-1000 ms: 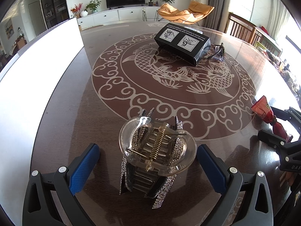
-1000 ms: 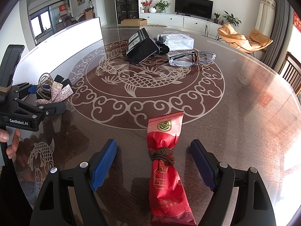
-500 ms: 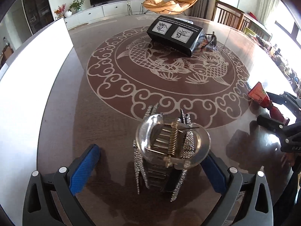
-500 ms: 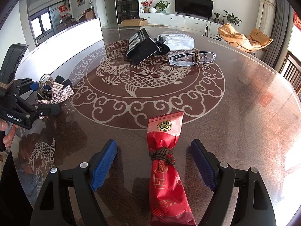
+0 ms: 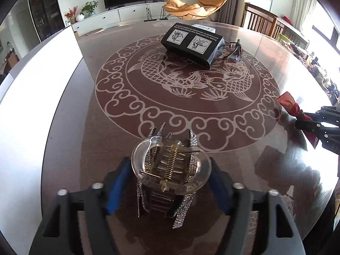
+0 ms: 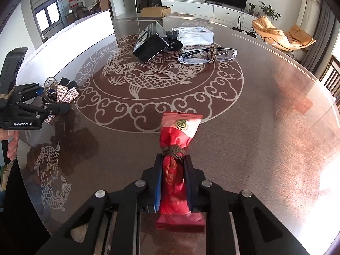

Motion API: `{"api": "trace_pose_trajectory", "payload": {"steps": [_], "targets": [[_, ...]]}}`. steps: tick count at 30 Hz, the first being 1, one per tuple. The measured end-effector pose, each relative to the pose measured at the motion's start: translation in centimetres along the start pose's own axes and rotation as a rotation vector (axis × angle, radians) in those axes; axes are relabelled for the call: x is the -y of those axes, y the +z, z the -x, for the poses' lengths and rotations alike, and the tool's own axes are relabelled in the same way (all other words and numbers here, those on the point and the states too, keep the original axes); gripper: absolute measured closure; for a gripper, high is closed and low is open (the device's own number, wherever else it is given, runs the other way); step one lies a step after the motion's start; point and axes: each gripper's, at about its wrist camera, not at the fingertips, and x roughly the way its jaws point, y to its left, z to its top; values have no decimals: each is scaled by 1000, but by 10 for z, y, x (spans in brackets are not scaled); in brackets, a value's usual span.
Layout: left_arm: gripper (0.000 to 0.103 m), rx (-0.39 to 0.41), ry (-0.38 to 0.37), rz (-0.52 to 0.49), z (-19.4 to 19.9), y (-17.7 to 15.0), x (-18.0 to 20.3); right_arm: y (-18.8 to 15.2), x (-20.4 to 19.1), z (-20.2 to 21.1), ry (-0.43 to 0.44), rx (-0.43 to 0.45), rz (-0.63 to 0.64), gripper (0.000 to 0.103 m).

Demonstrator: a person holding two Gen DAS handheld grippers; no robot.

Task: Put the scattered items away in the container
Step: 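Carry the glass item and red candy over the white box with both grippers, then lower both items into the white box and open both grippers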

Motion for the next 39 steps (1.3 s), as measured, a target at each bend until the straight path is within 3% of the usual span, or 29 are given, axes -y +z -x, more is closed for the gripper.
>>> {"api": "trace_pose_trajectory", "payload": {"steps": [6,15,21,25,30,39], "targets": [[50,56,-77,43,31,-6,6,1,-6,31,36,61,-30,85],[50,76,-64,89,57,-20,6,2,-37,38,85,68,-15,84],[50,153,-82,174,99,-17,-26,30,-75,51,143,101,48,84],[50,205,-42,226,135,-19,-66,65,-113,57,205,129,105,84],[50,247,62,314,175,-32,-146,121,-185,66,300,174,199,84],[50,168,257,528,191,-80,-302,211,-359,52,465,189,365,84]]}}
